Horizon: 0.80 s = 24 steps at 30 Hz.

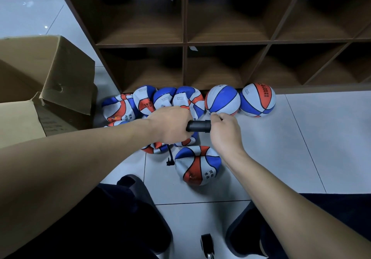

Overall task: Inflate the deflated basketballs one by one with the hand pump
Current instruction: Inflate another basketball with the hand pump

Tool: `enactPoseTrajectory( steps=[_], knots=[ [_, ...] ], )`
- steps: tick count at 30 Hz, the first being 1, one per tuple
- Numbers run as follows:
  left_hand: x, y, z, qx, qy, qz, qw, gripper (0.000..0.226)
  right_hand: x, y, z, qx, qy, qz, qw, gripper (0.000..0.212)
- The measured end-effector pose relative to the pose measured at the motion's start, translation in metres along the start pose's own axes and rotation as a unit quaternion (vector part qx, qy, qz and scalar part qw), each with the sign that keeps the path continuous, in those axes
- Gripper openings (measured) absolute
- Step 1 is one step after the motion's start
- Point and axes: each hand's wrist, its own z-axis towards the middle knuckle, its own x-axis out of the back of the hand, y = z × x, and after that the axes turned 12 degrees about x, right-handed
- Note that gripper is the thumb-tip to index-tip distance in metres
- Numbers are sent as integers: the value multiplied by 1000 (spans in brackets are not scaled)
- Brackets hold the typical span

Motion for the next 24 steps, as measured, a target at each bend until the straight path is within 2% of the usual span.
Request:
enactPoseTrajectory(
  steps=[4,12,18,24],
  knots=[
    [6,-9,4,-9,0,-8,1000,24,4,0,9,11,-9,-7,1000,41],
    [4,-45,14,28,-27,-6,999,23,39,19,35,-64,79,47,994,39],
    [4,-35,12,24,-12,7,1000,27,27,16,26,-13,83,9,996,38],
    [6,-15,8,15,8,21,1000,23,14,5,14,-4,66,14,998,39]
  ],
)
